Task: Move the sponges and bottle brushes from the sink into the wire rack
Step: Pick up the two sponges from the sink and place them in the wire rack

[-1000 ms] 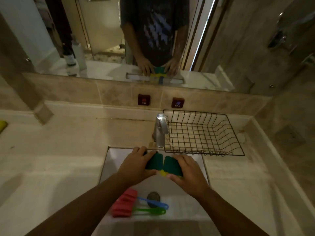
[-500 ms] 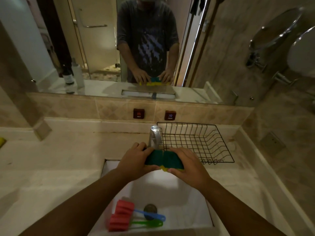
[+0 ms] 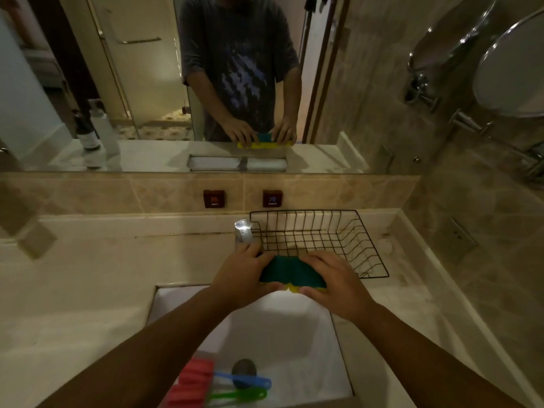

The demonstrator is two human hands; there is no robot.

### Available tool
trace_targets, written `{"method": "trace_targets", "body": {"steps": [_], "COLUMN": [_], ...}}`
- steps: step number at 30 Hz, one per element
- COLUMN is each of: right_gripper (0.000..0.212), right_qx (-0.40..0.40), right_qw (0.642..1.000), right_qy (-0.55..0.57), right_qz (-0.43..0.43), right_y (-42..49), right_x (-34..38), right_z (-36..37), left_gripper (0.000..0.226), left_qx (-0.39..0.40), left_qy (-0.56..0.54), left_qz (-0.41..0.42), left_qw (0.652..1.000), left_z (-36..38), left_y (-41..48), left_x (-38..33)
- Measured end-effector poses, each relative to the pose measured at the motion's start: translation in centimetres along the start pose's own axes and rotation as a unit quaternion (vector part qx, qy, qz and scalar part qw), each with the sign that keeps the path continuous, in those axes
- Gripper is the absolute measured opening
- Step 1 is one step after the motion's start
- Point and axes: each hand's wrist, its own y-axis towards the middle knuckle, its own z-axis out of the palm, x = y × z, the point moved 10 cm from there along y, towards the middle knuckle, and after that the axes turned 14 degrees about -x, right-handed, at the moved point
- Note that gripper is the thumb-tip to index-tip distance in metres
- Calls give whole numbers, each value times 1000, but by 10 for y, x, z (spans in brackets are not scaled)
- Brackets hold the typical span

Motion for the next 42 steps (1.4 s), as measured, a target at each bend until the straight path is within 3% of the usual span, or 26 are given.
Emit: {"method": "trace_targets", "body": {"steps": [9,15,19,26,33,42], "right_gripper": [66,66,64,67,58,56], "right_qx": [23,2,36,79,60,51], "right_qw": [1000,999,999,996,998,998], "right_qy": [-10,-20,-3,14,16,39], "right_qz": [-9,-33,-15,-26,-10,-9], "right_y": [30,57,71,94,112,115], "right_x": [-85,-129,-154,-180,-184,-182], "right_z": [10,42,82,138,162,170], "left_gripper": [71,72,70,71,76,68], "left_qx": [-5,42,60,74,86,64], "left_qy": [47,77,84,99,153,93], "left_qz": [-10,-65,-95,-120,-151,-177], "left_qw": [999,994,990,985,973,978], "left_z": [51,102,140,190,211,214], "left_y": [66,98,110,124,133,131], "left_x": [-25,-3,15,51,82,79]}}
